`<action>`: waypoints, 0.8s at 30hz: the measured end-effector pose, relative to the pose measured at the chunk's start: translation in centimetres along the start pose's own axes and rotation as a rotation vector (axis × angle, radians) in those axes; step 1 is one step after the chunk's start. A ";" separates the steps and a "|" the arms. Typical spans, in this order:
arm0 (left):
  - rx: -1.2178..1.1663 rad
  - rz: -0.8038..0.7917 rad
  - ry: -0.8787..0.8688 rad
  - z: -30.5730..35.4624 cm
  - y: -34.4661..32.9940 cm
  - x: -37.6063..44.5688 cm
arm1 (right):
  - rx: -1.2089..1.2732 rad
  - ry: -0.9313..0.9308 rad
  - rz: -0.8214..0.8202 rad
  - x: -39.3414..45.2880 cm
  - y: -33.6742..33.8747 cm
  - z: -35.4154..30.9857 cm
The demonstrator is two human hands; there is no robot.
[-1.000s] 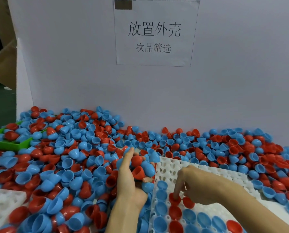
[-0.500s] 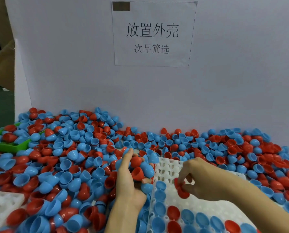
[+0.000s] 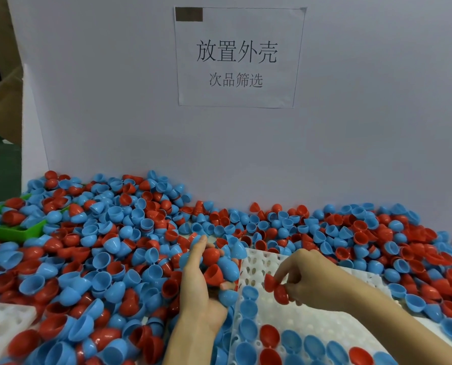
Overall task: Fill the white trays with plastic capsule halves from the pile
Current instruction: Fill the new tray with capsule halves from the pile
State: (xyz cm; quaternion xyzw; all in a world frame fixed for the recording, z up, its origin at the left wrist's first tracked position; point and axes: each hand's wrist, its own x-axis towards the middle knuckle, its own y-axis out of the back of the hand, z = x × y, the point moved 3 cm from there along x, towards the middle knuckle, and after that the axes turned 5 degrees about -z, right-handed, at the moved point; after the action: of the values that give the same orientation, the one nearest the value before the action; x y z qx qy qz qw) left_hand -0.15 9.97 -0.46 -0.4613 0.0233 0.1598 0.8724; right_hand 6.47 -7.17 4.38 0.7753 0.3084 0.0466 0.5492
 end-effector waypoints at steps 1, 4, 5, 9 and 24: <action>0.001 0.003 -0.005 0.0 0.0 0.0 | -0.001 -0.001 -0.006 0.0 0.0 0.0; 0.005 0.019 -0.015 0.1 -0.1 -0.1 | 0.029 -0.004 -0.013 -0.2 0.3 -0.1; 0.007 0.023 -0.011 0.1 -0.1 -0.1 | 0.032 0.001 -0.016 -0.3 0.3 -0.1; 0.011 0.024 -0.004 0.0 -0.1 -0.1 | -0.021 0.037 0.010 -0.7 -0.2 0.1; 0.025 0.015 -0.010 -0.1 0.0 0.0 | -0.402 0.348 -0.069 -0.6 -1.9 -1.3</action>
State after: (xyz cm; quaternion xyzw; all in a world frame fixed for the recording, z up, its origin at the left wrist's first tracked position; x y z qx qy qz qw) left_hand -0.11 9.94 -0.53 -0.4494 0.0241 0.1683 0.8770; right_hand 4.62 -6.02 3.44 0.6200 0.4091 0.2207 0.6321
